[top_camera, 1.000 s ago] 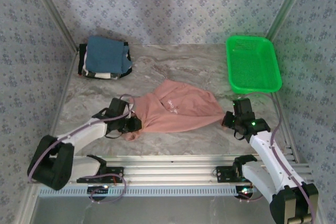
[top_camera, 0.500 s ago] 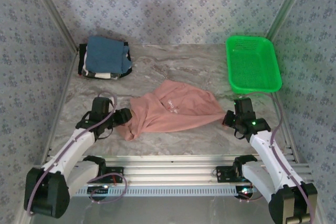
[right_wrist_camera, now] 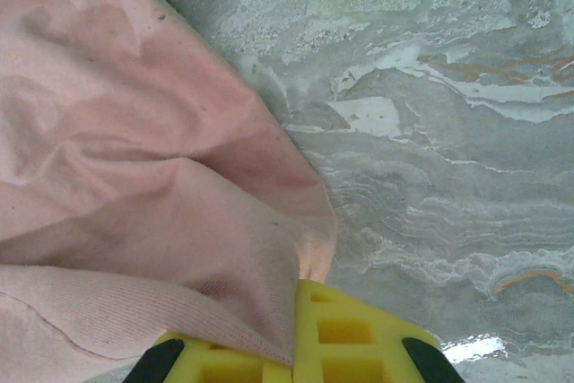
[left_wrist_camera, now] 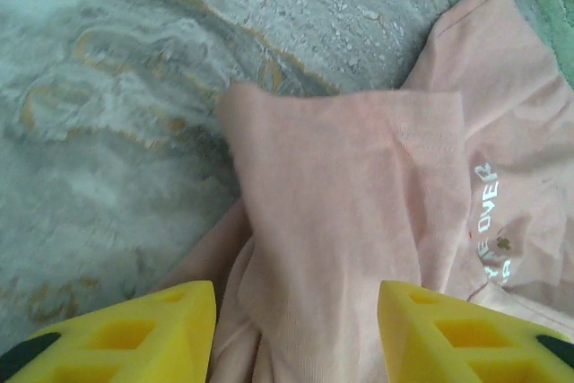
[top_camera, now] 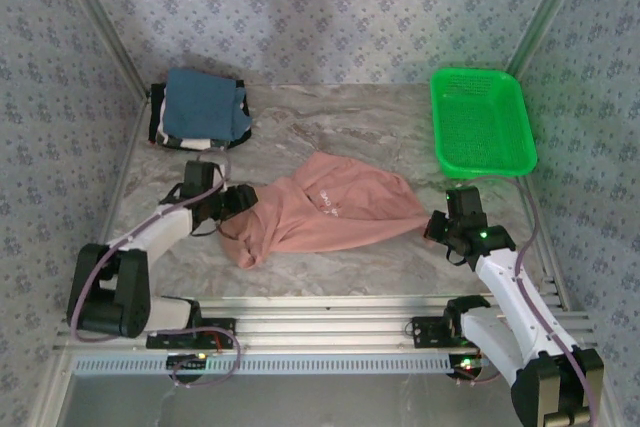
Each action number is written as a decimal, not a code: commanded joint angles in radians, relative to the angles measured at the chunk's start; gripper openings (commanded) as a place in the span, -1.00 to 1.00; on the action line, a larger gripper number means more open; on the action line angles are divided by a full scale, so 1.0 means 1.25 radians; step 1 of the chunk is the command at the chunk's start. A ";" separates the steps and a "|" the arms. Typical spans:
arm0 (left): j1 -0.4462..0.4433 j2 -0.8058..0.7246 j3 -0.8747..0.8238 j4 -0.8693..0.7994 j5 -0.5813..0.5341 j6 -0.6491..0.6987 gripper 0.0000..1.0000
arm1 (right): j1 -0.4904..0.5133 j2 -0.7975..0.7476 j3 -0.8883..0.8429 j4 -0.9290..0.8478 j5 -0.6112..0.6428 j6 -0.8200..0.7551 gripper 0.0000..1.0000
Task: Fold and stack the t-shirts
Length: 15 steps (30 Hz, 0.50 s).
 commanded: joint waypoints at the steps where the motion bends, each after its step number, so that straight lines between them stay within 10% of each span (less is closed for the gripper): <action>1: 0.006 0.062 0.043 0.026 0.039 0.017 -0.05 | -0.007 0.001 -0.009 0.005 -0.004 -0.008 -1.00; 15: 0.004 0.168 0.081 0.101 0.049 -0.016 -0.08 | -0.010 0.003 -0.015 0.043 0.009 -0.007 -1.00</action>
